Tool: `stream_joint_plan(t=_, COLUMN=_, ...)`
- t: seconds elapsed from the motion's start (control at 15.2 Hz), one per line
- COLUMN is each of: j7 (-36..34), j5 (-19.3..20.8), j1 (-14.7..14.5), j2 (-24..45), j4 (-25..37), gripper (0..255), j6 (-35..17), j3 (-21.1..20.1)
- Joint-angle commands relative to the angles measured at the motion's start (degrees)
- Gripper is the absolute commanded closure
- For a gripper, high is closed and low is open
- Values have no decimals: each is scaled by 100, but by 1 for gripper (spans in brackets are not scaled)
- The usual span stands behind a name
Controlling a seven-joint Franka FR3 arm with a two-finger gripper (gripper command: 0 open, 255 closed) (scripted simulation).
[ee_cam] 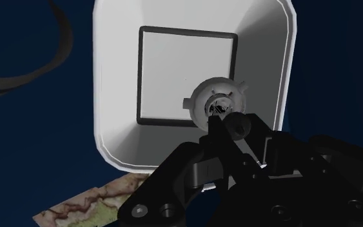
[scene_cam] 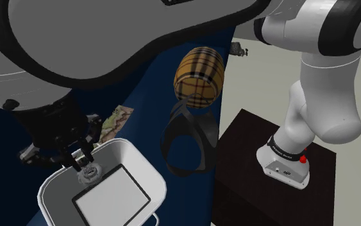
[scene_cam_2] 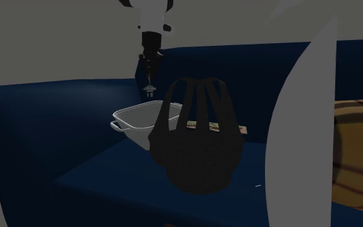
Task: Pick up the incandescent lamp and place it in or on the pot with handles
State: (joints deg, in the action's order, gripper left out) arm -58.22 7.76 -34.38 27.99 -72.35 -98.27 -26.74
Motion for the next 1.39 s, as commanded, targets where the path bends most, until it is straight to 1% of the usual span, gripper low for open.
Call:
stream_joint_plan(t=0.0, j7=5, j5=3, j1=19, j2=7, j4=-147, gripper=255, j6=-155, j3=6)
stream_joint_plan(t=0.46, j7=6, j5=16, j1=78, j2=20, j4=-692, gripper=255, j6=-705, j3=25)
stream_joint_plan(t=0.99, j7=6, j5=16, j1=78, j2=20, j4=-692, gripper=255, j6=-704, j3=25)
stream_joint_plan(t=1.06, j7=6, j5=16, j1=78, j2=20, j4=-692, gripper=0, j6=-704, j3=25)
stream_joint_plan(t=1.32, j7=6, j5=16, j1=78, j2=20, j4=-692, gripper=0, j6=-704, j3=25)
